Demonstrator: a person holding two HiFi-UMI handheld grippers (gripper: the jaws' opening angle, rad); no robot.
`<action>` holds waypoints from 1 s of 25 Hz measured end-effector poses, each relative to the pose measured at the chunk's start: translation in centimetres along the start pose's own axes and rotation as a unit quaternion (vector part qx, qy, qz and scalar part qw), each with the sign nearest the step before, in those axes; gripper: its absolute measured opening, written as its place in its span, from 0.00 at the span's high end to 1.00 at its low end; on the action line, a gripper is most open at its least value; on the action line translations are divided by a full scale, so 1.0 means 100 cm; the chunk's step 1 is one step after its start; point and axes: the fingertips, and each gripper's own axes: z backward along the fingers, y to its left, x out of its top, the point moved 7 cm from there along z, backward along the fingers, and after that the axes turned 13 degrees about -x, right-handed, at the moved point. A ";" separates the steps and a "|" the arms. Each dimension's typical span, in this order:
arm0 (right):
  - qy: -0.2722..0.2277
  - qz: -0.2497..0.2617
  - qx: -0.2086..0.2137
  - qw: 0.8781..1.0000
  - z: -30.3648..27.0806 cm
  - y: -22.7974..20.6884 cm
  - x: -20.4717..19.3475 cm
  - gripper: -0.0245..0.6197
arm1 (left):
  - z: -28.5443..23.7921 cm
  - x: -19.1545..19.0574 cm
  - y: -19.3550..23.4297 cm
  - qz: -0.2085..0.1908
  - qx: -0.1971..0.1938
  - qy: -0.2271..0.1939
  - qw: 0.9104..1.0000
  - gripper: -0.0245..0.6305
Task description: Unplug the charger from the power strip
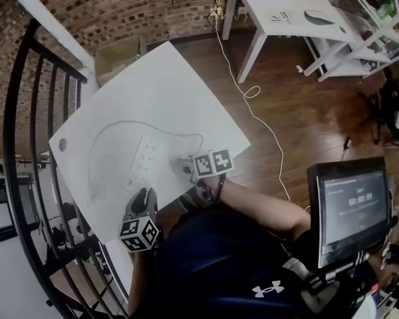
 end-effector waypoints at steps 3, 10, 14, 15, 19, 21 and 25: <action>0.007 0.011 -0.002 1.000 -0.005 -0.006 0.000 0.74 | -0.007 0.002 -0.008 -0.003 -0.004 0.002 1.000 0.81; 0.020 0.081 -0.017 0.996 0.005 -0.020 0.019 0.74 | -0.027 0.018 -0.034 0.002 -0.004 0.002 1.000 0.81; 0.022 0.099 -0.014 0.995 -0.004 -0.012 0.021 0.74 | -0.019 0.014 -0.024 0.017 0.006 -0.005 1.000 0.81; 0.023 0.105 -0.014 0.994 -0.008 -0.012 0.020 0.74 | -0.017 0.012 -0.021 0.021 0.010 -0.007 1.000 0.81; 0.032 0.143 -0.016 0.989 -0.017 -0.018 0.015 0.74 | -0.007 -0.001 -0.017 0.038 0.027 -0.016 0.999 0.81; 0.032 0.157 -0.015 0.987 -0.016 -0.017 0.013 0.74 | -0.001 -0.001 -0.016 0.046 0.033 -0.016 0.998 0.81; 0.022 0.169 -0.022 0.985 -0.015 -0.010 0.014 0.72 | 0.005 0.000 -0.011 0.053 0.036 -0.015 0.998 0.81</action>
